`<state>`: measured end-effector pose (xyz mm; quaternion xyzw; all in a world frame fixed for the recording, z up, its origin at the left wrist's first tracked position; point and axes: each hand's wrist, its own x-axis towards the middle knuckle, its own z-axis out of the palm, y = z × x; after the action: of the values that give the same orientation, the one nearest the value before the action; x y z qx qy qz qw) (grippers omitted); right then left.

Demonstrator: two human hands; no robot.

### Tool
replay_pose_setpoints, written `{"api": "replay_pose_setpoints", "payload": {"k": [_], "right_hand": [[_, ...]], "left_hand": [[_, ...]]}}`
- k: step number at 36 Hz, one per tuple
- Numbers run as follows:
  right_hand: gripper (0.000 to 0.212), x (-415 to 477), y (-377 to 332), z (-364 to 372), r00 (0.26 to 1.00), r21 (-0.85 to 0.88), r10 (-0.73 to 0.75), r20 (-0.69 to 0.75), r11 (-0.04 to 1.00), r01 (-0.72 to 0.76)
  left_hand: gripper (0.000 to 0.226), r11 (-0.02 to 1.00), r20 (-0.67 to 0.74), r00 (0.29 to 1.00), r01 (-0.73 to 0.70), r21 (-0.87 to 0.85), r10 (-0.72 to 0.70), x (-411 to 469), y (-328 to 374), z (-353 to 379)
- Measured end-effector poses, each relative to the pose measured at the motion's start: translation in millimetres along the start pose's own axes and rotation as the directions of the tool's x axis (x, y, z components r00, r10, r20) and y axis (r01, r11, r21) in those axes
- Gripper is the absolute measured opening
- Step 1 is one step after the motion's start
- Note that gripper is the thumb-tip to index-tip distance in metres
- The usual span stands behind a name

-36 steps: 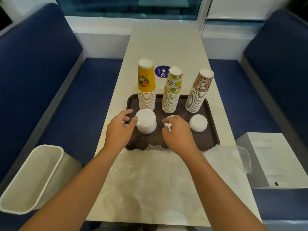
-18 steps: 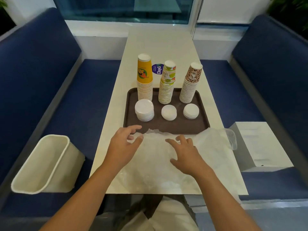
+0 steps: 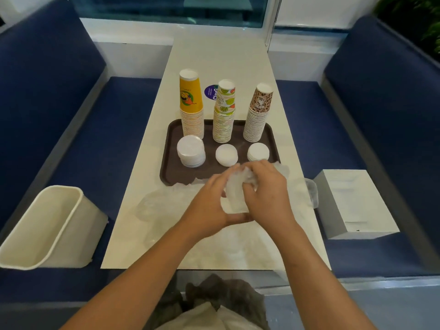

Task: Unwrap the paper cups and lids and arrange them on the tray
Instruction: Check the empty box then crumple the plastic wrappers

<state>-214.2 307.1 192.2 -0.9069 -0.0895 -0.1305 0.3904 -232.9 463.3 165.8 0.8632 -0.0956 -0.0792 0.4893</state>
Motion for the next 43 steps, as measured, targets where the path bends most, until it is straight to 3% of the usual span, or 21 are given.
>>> {"api": "replay_pose_setpoints", "payload": {"k": [4,7,9,12,13,15,18,20,21,22,24,26,28,30,32,37,43], "right_hand": [[0.02,-0.5,-8.3,-13.2,0.999,0.174,-0.038,0.014,0.984,0.035],[0.036,-4.7,4.4,-27.3,0.989,0.222,-0.024,0.145,0.975,-0.009],[0.056,-8.2,18.3,-35.9,0.969,0.218,-0.037,0.244,0.976,-0.017],[0.086,-14.0,39.0,-38.0,0.917,0.106,-0.1,0.386,0.992,0.064],[0.094,-15.2,44.8,-33.9,0.9,0.024,-0.119,0.42,0.992,0.12],[0.098,-18.6,51.9,-20.7,0.882,-0.137,-0.115,0.456,0.971,0.197],[0.065,-19.9,60.5,0.4,0.92,-0.163,-0.099,0.379,0.971,0.172],[0.041,-18.5,67.1,6.5,0.95,-0.122,-0.05,0.309,0.988,0.092],[0.032,-17.3,70.4,7.3,0.96,-0.119,-0.011,0.281,0.992,0.046],[0.025,-16.4,73.6,7.2,0.967,-0.119,0.034,0.254,0.993,-0.003],[0.022,-15.2,77.5,4.3,0.969,-0.115,0.119,0.217,0.989,-0.095],[0.033,-15.6,79.2,0.9,0.961,-0.112,0.157,0.227,0.985,-0.134],[0.044,-17.0,83.3,1.5,0.941,-0.132,0.175,0.29,0.981,-0.141],[0.049,-20.4,88.6,4.8,0.913,-0.149,0.183,0.366,0.979,-0.137],[0.052,-24.1,93.4,8.2,0.895,-0.121,0.169,0.414,0.984,-0.13],[0.067,-31.6,91.7,8.7,0.873,0.012,0.082,0.481,0.995,-0.1],[0.113,-34.7,73.8,19.2,0.773,0.08,0.042,0.633,0.99,-0.119]], "left_hand": [[0.037,0.987,-0.063,0.995,0.063,-0.145,-0.072,16.7,19.3,16.5],[0.014,0.99,-0.079,0.987,0.137,-0.011,-0.138,21.2,23.1,14.1],[0.014,0.966,-0.076,0.964,0.253,-0.048,-0.256,24.2,1.6,5.6],[0.089,0.91,-0.071,0.929,0.339,-0.238,-0.364,21.8,-32.0,-5.2],[0.075,0.906,-0.024,0.937,0.33,-0.265,-0.349,14.7,-27.6,-8.2],[0.024,0.919,0.065,0.953,0.304,-0.252,-0.297,-0.2,-12.6,-12.6],[0.034,0.949,0.063,0.97,0.245,-0.2,-0.237,-7.6,-9.5,-17.1],[0.065,0.959,-0.017,0.96,0.278,-0.054,-0.279,-11.3,-6.9,-24.6],[0.081,0.945,-0.058,0.955,0.296,0.14,-0.291,-11.7,-10.5,-27.3],[0.095,0.88,-0.075,0.954,0.297,0.371,-0.29,-13.2,-12.1,-30.2],[0.109,0.705,-0.039,0.958,0.237,0.669,-0.285,-14.8,-20.1,-31.2],[0.105,0.595,0.032,0.955,0.157,0.788,-0.294,-15.4,-34.1,-24.4],[0.081,0.564,0.038,0.959,0.132,0.815,-0.279,-16.0,-46.9,-16.2],[0.052,0.575,0.002,0.971,0.141,0.806,-0.24,-15.7,-54.4,-11.3],[0.04,0.621,-0.05,0.978,0.167,0.766,-0.202,-17.4,-61.0,-7.9],[0.037,0.876,-0.233,0.967,0.198,0.439,-0.102,-22.4,-57.9,-4.5],[0.041,0.977,-0.323,0.944,0.126,0.17,-0.065,-16.8,-27.6,-0.3]]}}
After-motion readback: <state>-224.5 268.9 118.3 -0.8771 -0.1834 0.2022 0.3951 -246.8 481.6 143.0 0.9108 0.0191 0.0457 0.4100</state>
